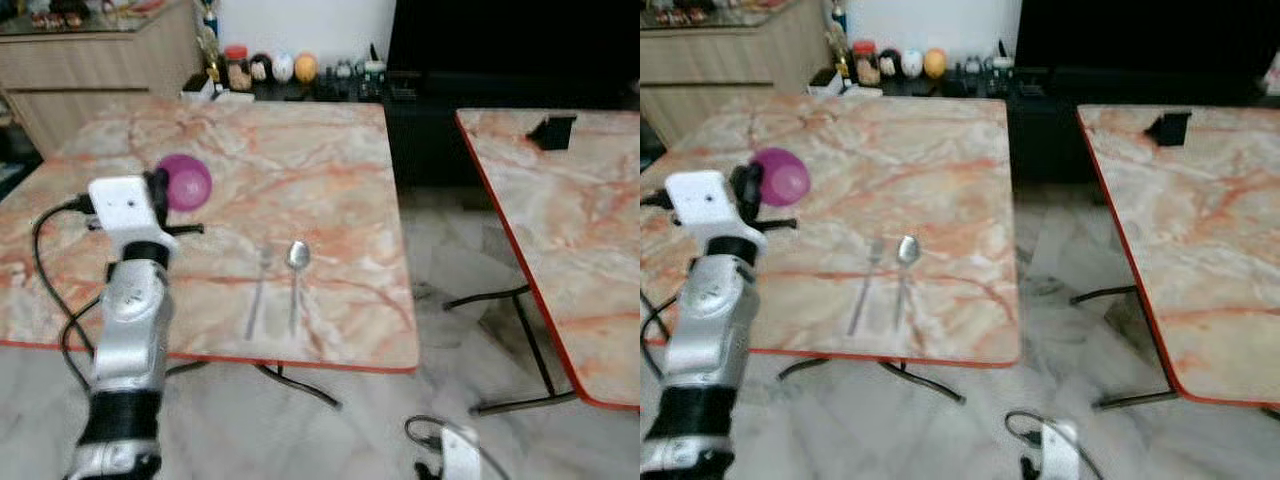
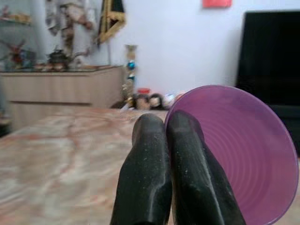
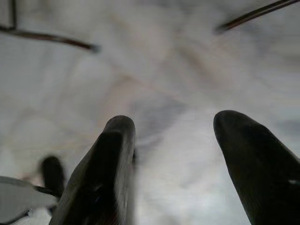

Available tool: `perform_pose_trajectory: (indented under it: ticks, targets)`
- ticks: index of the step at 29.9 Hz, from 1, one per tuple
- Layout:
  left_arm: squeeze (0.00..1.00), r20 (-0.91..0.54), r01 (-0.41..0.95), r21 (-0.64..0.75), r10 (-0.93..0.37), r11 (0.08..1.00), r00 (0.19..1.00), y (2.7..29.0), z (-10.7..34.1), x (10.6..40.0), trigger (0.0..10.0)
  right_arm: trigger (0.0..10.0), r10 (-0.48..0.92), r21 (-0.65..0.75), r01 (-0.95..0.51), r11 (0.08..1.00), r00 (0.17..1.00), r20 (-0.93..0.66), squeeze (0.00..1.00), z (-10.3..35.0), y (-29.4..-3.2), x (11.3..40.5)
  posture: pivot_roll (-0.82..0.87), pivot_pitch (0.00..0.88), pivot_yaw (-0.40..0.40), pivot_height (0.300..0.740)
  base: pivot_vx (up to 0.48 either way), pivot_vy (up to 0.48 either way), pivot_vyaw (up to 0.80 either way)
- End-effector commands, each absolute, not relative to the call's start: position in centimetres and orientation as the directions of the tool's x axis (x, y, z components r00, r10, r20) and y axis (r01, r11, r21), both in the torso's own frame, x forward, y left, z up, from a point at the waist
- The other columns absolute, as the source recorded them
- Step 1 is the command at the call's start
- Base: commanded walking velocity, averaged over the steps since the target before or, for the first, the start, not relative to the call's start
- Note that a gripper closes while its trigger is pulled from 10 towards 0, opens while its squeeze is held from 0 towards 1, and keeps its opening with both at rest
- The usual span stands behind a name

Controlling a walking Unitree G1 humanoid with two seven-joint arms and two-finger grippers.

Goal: Setting the table

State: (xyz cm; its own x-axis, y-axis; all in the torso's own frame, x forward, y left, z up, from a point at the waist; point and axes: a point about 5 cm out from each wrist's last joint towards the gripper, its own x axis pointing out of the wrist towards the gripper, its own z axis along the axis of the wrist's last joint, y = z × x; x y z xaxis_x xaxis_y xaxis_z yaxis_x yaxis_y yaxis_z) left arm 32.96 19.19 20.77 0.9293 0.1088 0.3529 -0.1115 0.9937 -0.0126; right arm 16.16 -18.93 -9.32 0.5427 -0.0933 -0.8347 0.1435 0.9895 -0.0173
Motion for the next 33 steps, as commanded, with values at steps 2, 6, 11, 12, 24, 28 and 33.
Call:
perform_pose_trajectory:
  ticks: [2,6,11,12,24,28,33]
  targets:
    - [0.0,0.363,-0.144,0.008,0.131,0.99,0.923,20.05,21.14,32.96,10.0,10.0,-0.083,-0.006,0.141,0.99,0.55,-0.831,0.0,-9.32,-18.48,16.28,0.05,0.012,-0.012,0.74,0.0,-0.368,0.0]
    - [0.0,0.365,-0.145,0.006,0.133,0.989,0.922,20.06,21.17,32.98,10.0,10.0,-0.084,-0.008,0.139,0.99,0.549,-0.832,0.0,-9.31,-18.5,16.28,0.05,0.012,-0.012,0.74,0.0,-0.365,0.0]
    - [0.0,0.368,-0.145,0.005,0.133,0.989,0.92,20.06,21.29,33.11,10.0,10.0,-0.085,-0.01,0.138,0.99,0.547,-0.833,0.0,-9.32,-18.5,16.29,0.05,0.011,-0.013,0.74,0.0,-0.362,0.0]
    - [0.0,0.369,-0.145,0.005,0.133,0.989,0.92,20.04,21.34,33.12,10.0,10.0,-0.084,-0.009,0.139,0.99,0.547,-0.833,0.0,-9.32,-18.5,16.29,0.05,0.011,-0.013,0.74,0.0,-0.356,0.0]
    - [0.0,0.372,-0.147,-0.002,0.137,0.989,0.918,20.19,21.58,33.17,10.0,10.0,-0.08,-0.007,0.134,0.991,0.549,-0.832,0.0,-9.32,-18.46,16.28,0.04,0.011,-0.012,0.74,0.0,-0.356,0.0]
    - [0.0,0.37,-0.146,-0.002,0.136,0.989,0.919,20.17,21.53,33.15,10.0,10.0,-0.08,-0.007,0.133,0.991,0.549,-0.832,0.0,-9.32,-18.45,16.27,0.04,0.011,-0.011,0.74,0.0,-0.359,0.0]
    - [0.0,0.368,-0.144,-0.002,0.134,0.99,0.92,20.12,21.51,33.18,10.0,10.0,-0.079,-0.008,0.131,0.991,0.549,-0.832,0.0,-9.32,-18.45,16.27,0.04,0.011,-0.011,0.74,0.0,-0.357,0.0]
